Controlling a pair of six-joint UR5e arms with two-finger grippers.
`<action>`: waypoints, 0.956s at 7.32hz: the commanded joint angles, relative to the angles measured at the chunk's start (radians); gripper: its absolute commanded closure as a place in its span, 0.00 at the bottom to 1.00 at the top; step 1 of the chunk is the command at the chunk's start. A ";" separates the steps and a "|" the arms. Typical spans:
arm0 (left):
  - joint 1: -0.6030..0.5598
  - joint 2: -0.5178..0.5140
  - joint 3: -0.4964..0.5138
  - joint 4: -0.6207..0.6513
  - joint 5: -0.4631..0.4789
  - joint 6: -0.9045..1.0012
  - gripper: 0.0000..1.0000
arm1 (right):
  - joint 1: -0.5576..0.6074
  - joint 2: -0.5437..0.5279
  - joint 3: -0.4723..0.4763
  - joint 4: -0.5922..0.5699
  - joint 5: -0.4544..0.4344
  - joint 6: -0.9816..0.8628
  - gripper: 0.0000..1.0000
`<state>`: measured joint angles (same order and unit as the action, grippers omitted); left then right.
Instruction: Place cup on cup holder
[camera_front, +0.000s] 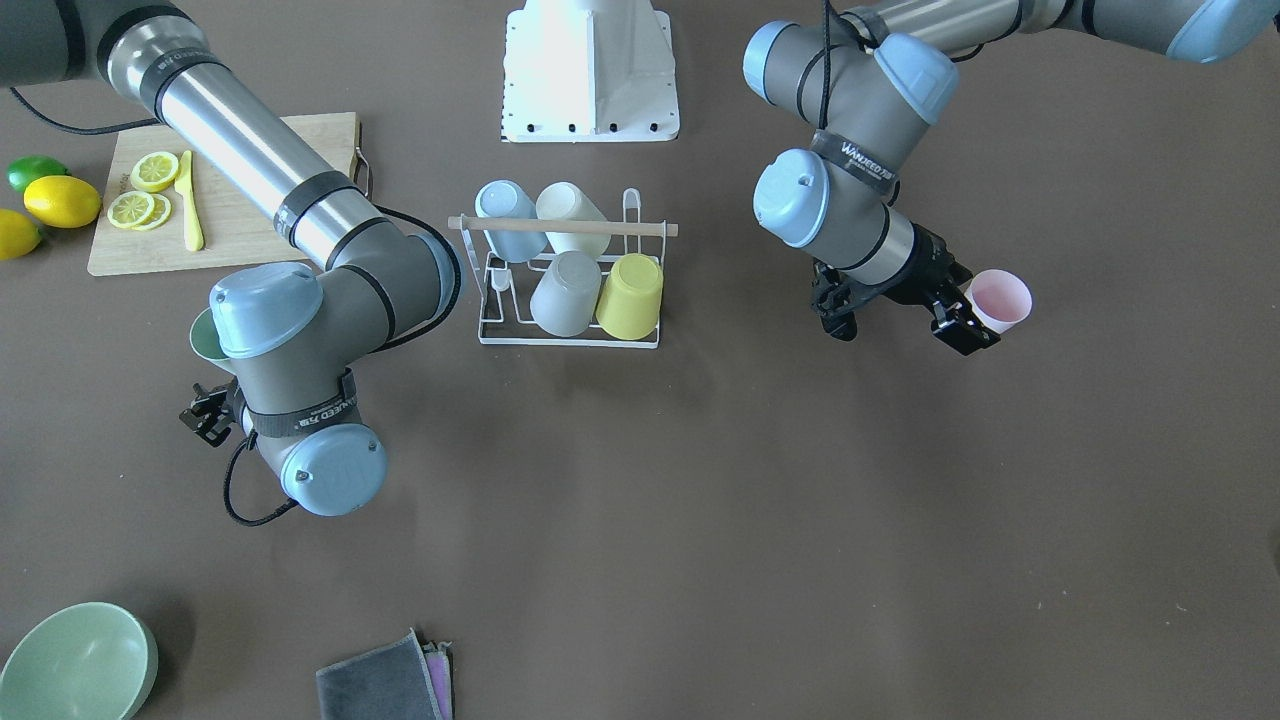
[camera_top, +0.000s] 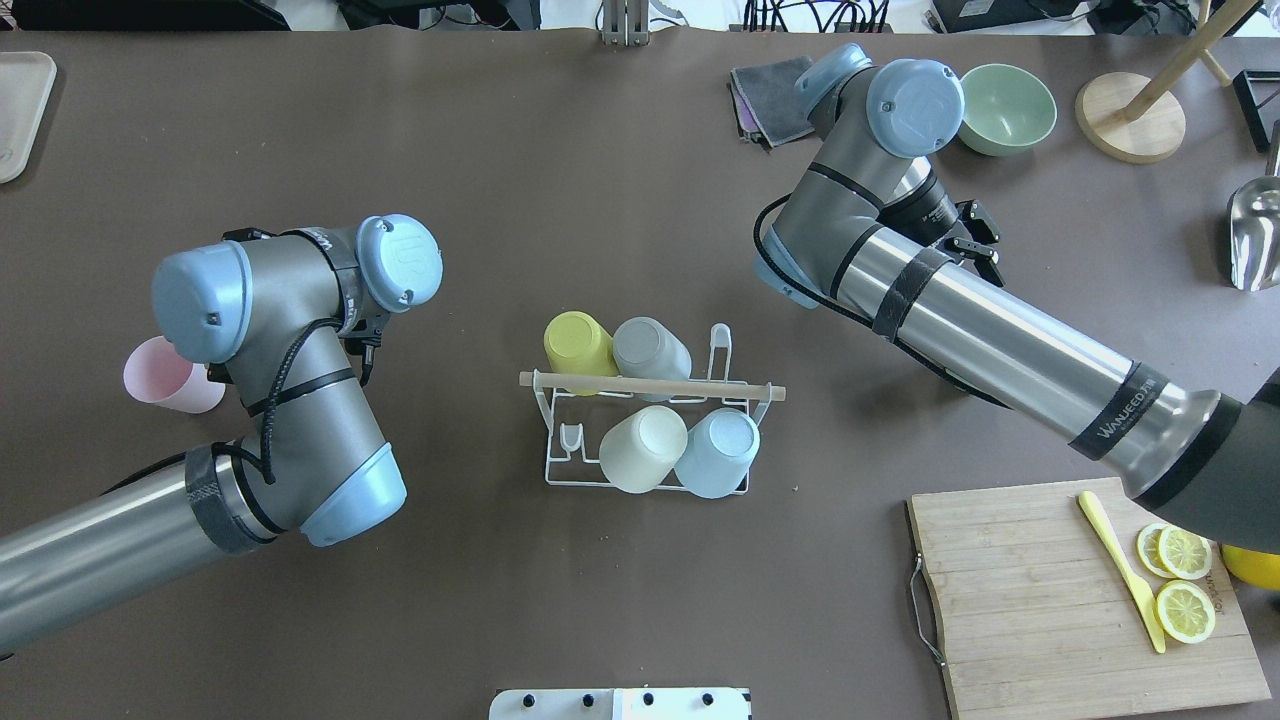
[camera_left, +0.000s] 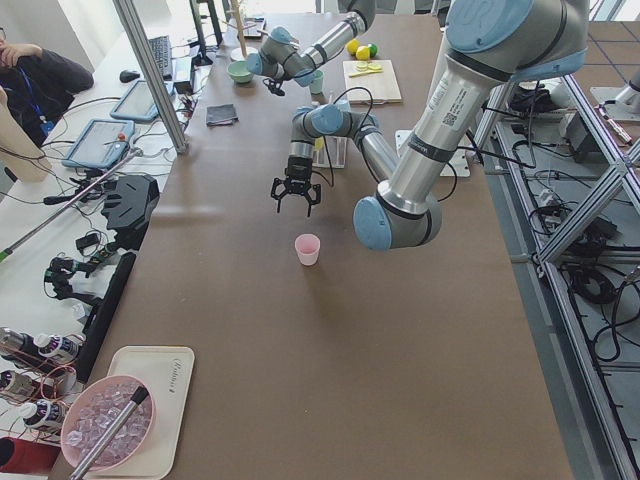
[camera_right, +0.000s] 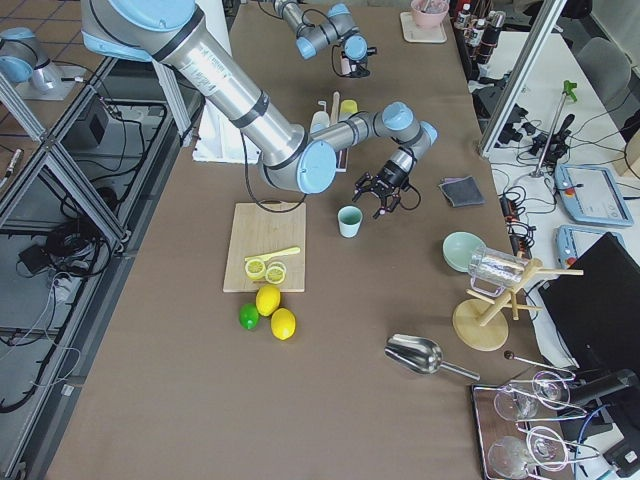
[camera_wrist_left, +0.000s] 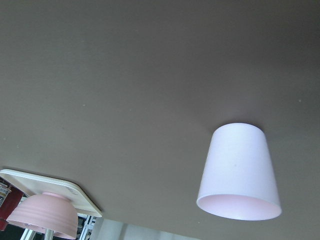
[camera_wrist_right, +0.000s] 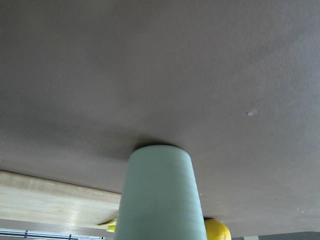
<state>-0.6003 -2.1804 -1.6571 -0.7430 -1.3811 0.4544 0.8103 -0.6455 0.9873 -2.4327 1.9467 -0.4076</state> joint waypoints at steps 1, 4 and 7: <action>0.028 -0.016 0.077 0.010 0.002 0.003 0.01 | -0.006 -0.002 -0.030 0.001 0.001 -0.026 0.00; 0.071 -0.013 0.135 0.002 0.008 0.003 0.01 | -0.005 -0.002 -0.067 -0.002 0.041 -0.034 0.00; 0.085 0.011 0.142 0.001 0.011 0.003 0.02 | -0.002 -0.003 -0.113 0.000 0.061 -0.034 0.00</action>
<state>-0.5220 -2.1787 -1.5186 -0.7422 -1.3712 0.4571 0.8073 -0.6486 0.8958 -2.4331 2.0015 -0.4417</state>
